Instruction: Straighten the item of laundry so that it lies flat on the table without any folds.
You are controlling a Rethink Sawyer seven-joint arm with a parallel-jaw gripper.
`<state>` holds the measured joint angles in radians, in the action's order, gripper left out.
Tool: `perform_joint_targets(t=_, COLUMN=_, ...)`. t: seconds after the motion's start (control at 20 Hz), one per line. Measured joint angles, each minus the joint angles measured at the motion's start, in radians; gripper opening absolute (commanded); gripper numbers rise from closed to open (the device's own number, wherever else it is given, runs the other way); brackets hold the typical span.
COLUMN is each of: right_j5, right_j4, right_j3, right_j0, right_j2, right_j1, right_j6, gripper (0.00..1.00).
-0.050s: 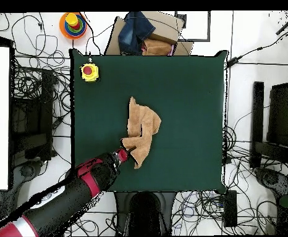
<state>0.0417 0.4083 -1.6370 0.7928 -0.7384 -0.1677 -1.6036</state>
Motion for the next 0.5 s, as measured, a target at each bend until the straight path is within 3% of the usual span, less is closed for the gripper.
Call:
perform_joint_targets(t=0.25, right_j5=-0.031, right_j4=0.000, right_j3=0.000, right_j0=-0.009, right_j2=0.000, right_j1=0.010, right_j6=0.000, gripper=1.00)
perform_joint_targets(t=0.3, right_j5=-0.036, right_j4=0.000, right_j3=0.000, right_j0=-0.012, right_j2=0.000, right_j1=0.015, right_j6=0.000, gripper=0.00)
perform_joint_targets(t=0.5, right_j5=-0.036, right_j4=0.000, right_j3=0.000, right_j0=-0.017, right_j2=0.000, right_j1=0.021, right_j6=0.000, gripper=0.00)
